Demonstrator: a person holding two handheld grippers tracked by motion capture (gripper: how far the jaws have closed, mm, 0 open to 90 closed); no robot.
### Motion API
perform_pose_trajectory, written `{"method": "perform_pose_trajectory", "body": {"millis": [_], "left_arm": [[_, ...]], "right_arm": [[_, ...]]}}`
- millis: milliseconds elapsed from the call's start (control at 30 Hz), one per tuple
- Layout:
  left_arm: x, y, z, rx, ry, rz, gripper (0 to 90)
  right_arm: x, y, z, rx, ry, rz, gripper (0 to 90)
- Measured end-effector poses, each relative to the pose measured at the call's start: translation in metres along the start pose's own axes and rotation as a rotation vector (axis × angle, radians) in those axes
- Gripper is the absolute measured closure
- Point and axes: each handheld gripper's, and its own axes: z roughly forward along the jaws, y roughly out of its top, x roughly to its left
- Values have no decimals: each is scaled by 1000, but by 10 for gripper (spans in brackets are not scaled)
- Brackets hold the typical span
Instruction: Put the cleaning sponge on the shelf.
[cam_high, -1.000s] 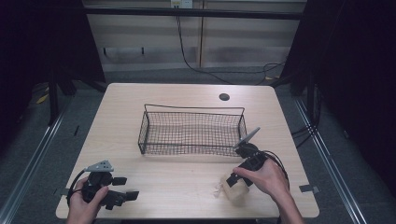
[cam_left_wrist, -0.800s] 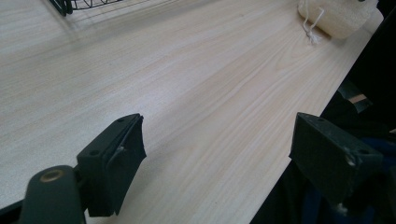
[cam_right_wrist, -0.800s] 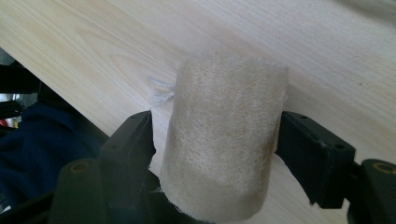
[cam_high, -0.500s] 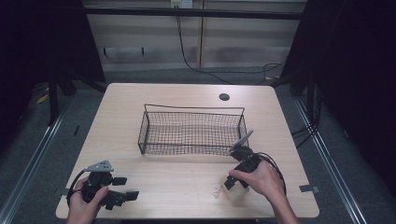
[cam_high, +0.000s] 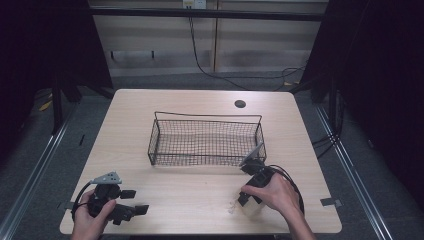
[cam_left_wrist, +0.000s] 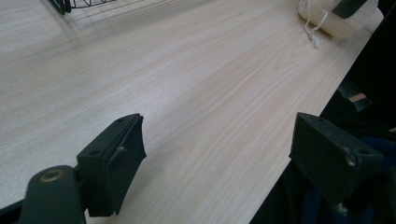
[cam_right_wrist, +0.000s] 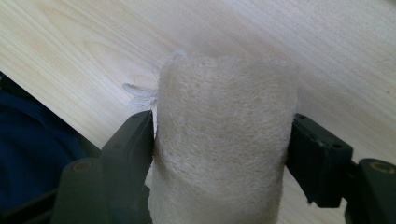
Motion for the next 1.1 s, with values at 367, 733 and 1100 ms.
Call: {"method": "perform_pose_trajectory", "body": {"millis": [367, 733, 1100], "left_arm": [[0, 0, 0, 5, -5, 5, 174], [0, 0, 0, 3, -6, 4, 174], [0, 0, 0, 2, -3, 8, 174]], "right_arm": [[1, -3, -2, -5, -9, 2, 303], [0, -4, -19, -32, -14, 17, 304], [4, 1, -33, -31, -23, 8, 304]]}}
